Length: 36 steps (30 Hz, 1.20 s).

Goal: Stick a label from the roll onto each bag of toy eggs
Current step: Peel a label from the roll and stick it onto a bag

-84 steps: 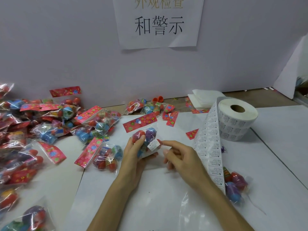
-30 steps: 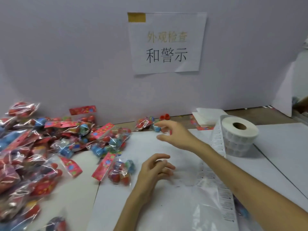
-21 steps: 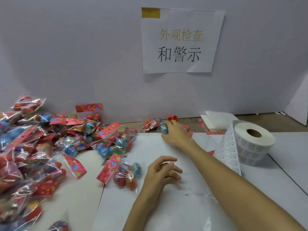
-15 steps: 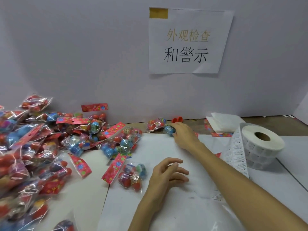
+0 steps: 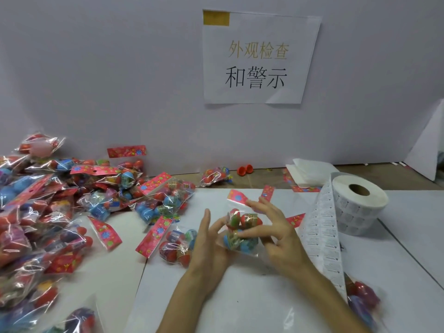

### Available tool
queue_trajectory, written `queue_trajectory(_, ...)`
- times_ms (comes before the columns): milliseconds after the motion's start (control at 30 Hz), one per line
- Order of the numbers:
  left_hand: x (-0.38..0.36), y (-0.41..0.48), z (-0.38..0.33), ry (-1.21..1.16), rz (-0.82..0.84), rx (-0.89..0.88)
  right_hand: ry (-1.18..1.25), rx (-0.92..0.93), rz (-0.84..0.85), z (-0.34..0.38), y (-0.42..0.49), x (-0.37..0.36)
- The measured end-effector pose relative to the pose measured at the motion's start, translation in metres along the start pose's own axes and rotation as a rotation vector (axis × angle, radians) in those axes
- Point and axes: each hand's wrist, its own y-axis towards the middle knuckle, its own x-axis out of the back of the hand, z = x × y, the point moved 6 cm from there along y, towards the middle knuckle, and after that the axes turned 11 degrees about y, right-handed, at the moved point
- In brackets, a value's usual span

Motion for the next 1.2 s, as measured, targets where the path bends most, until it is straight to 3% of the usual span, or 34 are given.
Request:
queue_trajectory(100, -0.003, -0.003, 0.001, 0.235, 0.014, -0.073, 0.011, -0.014, -0.023, -0.002, -0.003, 0.001)
queue_trajectory(233, -0.003, -0.004, -0.003, 0.334, -0.053, -0.104, 0.046, -0.025, -0.297, 0.000, -0.010, 0.017)
queue_trajectory(333, -0.001, -0.003, -0.003, 0.337, -0.102, -0.088, 0.264, -0.187, -0.470, -0.009, -0.014, 0.028)
queue_trajectory(433, -0.004, -0.002, -0.002, 0.354, -0.147, -0.094, 0.580, -0.500, -0.334, -0.024, -0.012, 0.018)
queue_trajectory(500, -0.006, -0.003, -0.002, 0.353, -0.167, -0.116, 0.659, -0.578, -0.236, -0.030, -0.013, 0.007)
queue_trajectory(667, -0.005, -0.004, -0.003, 0.440, -0.200, -0.143, 0.465, -0.472, -0.328, -0.032, -0.013, 0.005)
queue_trajectory(900, -0.004, -0.004, -0.002, 0.529, -0.266, -0.157, 0.404, -0.558, -0.273, -0.036, -0.018, 0.005)
queue_trajectory(1200, -0.007, -0.005, -0.002, 0.578, -0.138, -0.164, 0.398, -0.575, -0.272, -0.038, -0.017, 0.011)
